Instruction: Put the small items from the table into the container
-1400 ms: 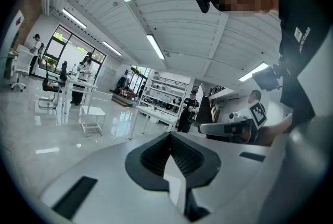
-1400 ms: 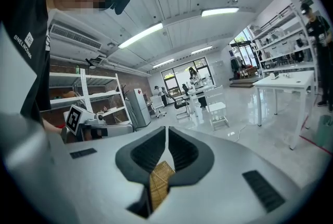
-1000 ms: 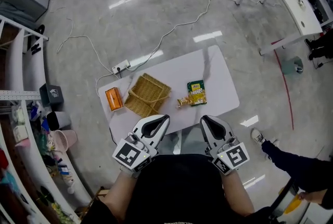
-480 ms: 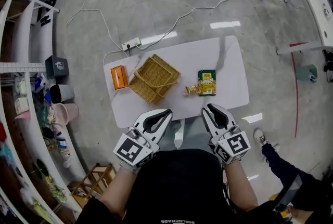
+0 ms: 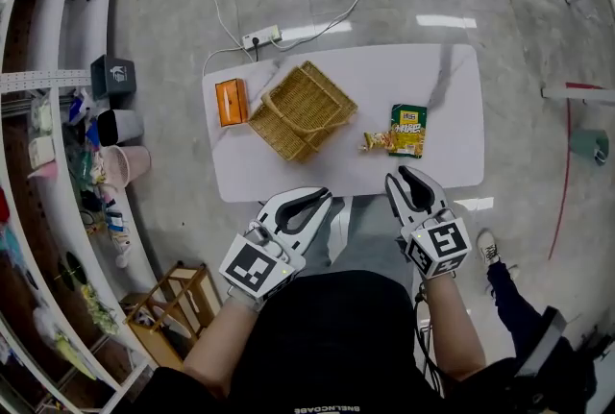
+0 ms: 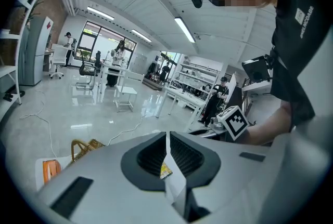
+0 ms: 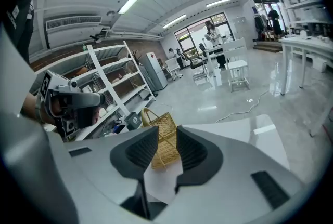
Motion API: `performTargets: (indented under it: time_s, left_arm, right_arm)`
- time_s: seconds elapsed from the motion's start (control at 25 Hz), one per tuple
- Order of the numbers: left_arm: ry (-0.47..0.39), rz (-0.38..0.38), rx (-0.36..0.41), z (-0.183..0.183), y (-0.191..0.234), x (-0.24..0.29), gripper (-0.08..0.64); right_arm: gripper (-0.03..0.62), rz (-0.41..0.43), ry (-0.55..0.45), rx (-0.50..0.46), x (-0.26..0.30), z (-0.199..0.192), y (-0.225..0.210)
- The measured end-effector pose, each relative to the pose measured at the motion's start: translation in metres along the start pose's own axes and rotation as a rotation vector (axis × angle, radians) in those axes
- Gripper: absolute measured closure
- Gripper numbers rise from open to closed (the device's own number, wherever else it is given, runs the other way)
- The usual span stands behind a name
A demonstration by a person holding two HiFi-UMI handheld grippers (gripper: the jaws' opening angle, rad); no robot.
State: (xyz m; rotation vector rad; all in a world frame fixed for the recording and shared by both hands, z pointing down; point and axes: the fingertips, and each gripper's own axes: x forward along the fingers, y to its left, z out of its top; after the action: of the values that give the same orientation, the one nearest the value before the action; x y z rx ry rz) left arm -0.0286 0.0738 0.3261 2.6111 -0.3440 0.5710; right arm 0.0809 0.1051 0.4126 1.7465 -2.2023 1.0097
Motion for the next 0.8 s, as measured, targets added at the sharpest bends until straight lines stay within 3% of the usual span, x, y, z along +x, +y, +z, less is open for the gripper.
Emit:
performTargets:
  time_s: [0.4,0.8]
  left_arm:
    - [0.041,0.068,-0.052,-0.049,0.025,0.016,0.547]
    - [0.067,0.088,-0.108,-0.088,0.054,0.031,0.508]
  right_arm:
    - [0.452,-0.023,0.141,-0.023,0.050,-0.074,-0.045]
    - [0.420,-0.039,0.292,-0.109,0.109,-0.144,-0.081]
